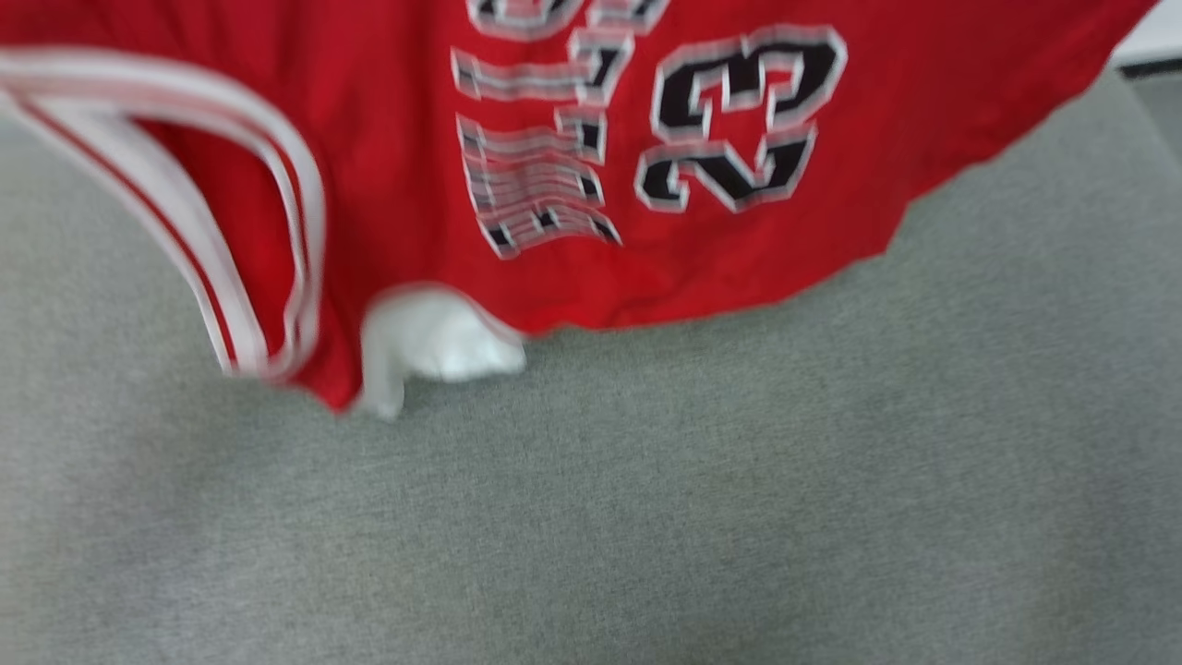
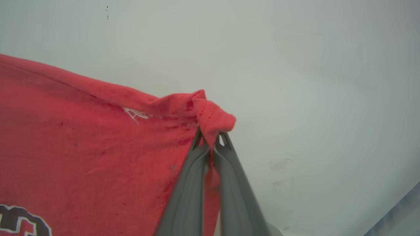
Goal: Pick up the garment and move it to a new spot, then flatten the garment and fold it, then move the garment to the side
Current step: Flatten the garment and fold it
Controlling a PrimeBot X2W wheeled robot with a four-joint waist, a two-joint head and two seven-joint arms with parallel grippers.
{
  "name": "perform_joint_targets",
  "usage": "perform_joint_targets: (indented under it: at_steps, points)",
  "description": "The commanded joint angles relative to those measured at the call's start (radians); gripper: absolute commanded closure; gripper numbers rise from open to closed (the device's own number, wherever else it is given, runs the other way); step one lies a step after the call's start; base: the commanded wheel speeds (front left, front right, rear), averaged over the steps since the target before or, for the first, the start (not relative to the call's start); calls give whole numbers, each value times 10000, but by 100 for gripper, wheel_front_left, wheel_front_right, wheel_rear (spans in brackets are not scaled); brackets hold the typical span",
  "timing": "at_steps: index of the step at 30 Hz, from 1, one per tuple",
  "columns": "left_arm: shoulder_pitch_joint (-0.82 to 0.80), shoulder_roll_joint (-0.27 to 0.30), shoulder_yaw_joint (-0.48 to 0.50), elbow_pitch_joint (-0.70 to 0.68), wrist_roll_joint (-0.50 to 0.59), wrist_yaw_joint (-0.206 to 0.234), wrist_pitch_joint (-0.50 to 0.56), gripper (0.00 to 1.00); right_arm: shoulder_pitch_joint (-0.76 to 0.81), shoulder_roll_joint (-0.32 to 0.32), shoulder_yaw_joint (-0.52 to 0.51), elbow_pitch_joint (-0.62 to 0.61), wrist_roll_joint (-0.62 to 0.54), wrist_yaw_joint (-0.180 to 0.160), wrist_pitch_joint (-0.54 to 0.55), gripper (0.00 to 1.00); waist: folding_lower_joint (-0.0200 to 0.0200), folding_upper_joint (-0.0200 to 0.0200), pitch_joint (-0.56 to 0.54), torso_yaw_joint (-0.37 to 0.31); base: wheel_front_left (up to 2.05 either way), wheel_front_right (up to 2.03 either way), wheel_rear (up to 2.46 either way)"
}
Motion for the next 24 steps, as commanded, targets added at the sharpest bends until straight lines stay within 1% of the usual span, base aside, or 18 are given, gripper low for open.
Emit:
perform_joint_targets:
  at_steps: [1, 3, 4, 7, 11, 15, 17, 20, 22, 24]
  points:
    - [-1064, -253, -201, 646, 307, -203, 87, 100, -607, 145, 79, 328, -308, -3, -317, 100, 0, 0, 1191, 117, 0, 0, 0]
    - [-2126, -602, -412, 1462, 473, -385, 221, 100, -1208, 218, 101, 768, -625, -5, -617, 100, 0, 0, 1710, 173, 0, 0, 0]
    - [-2126, -602, -412, 1462, 473, -385, 221, 100, -1208, 218, 101, 768, -625, -5, -617, 100, 0, 0, 1710, 173, 0, 0, 0]
    - [-3926, -1143, -688, 2699, 835, -678, 290, 100, -2293, 252, 245, 1564, -1128, -6, -1114, 100, 0, 0, 2432, 296, 0, 0, 0]
    - [-5935, -1915, -1190, 4613, 1584, -1089, -83, 100, -3827, 516, 287, 2990, -1804, -6, -1996, 100, 0, 0, 3115, 487, 0, 0, 0]
    - [-7506, -2609, -1468, 6362, 2131, -1351, -777, 100, -5172, 732, 343, 4350, -2574, -6, -3064, 100, 0, 0, 3670, 671, 0, 0, 0]
    - [-8013, -2820, -1652, 7062, 2422, -1477, -1170, 100, -5654, 902, 312, 5037, -2922, -6, -3554, 100, 0, 0, 3876, 767, 0, 0, 0]
    - [-8318, -3122, -1849, 7971, 2603, -1600, -1817, 100, -6100, 1166, 206, 5913, -3395, -6, -4319, 100, 0, 0, 4110, 918, 0, 0, 0]
    - [-8169, -3322, -1940, 8416, 2483, -1711, -2229, 100, -6113, 1461, 235, 6486, -3547, -5, -4641, 100, 0, 0, 4195, 1011, 0, 0, 0]
    - [-7780, -3411, -2128, 8733, 2334, -1821, -2539, 100, -5986, 1556, 432, 6881, -3675, -5, -5025, 100, 0, 0, 4244, 1111, 0, 0, 0]
